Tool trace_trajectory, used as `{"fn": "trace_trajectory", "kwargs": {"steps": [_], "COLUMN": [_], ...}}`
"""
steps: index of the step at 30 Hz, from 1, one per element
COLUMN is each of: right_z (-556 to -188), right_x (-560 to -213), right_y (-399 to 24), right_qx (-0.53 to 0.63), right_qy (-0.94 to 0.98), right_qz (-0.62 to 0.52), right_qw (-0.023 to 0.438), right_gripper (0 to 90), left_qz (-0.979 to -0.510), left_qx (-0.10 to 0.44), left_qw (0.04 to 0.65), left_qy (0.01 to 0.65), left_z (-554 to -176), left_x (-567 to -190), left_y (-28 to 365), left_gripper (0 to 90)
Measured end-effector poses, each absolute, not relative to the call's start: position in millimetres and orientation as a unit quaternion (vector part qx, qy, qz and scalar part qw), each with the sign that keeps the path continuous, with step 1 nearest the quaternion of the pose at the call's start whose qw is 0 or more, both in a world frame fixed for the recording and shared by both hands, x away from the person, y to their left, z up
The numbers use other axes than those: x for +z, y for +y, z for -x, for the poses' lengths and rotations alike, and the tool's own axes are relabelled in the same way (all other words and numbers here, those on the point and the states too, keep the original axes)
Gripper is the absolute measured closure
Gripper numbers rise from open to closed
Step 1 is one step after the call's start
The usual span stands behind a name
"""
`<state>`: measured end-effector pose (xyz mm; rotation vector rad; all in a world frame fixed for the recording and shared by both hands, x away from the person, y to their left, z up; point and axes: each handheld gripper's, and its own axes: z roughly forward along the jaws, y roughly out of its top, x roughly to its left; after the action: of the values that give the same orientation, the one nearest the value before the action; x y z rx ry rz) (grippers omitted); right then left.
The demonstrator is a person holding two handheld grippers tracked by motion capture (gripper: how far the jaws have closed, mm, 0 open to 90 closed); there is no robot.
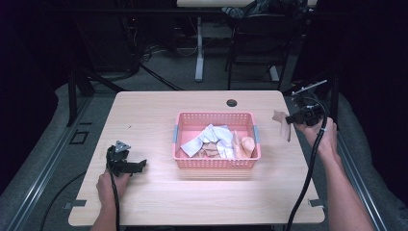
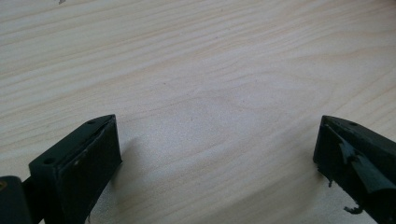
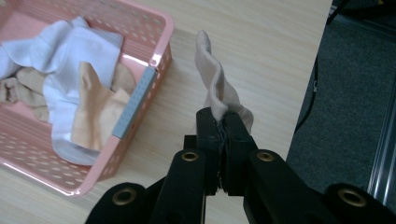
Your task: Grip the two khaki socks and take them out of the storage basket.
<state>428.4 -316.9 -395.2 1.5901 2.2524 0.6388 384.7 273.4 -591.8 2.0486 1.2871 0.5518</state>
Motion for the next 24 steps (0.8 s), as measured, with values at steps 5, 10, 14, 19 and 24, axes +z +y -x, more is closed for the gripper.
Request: {"fn": "trace_trajectory", "kwargs": {"steps": [5, 10, 14, 19, 24], "right_z": [-430, -431, -434, -433, -435], "right_x": [-416, -437, -463, -488, -506], "right_y": [-322, -325, -329, -323, -318], "right_qx": [0.208, 0.199, 0.184, 0.167, 0.16], "right_qy": [0.787, 0.784, 0.785, 0.794, 0.797], "right_qz": [-0.564, -0.573, -0.582, -0.578, -0.578], "right_qw": [0.142, 0.131, 0.107, 0.089, 0.074], "right_gripper": [87.9, 87.9, 87.8, 87.7, 87.6], "left_qz": [-0.781, -0.781, -0.781, -0.781, -0.781], "left_qx": [0.21, 0.21, 0.209, 0.209, 0.209], "left_qw": [0.324, 0.324, 0.324, 0.324, 0.324], "left_qy": [0.491, 0.491, 0.491, 0.492, 0.491], "left_z": [-385, -385, -385, -385, -385], "left_x": [-592, -592, -592, -592, -592], "left_y": [273, 273, 273, 273, 273], "left_gripper": [0.3, 0.3, 0.3, 0.3, 0.3]}}
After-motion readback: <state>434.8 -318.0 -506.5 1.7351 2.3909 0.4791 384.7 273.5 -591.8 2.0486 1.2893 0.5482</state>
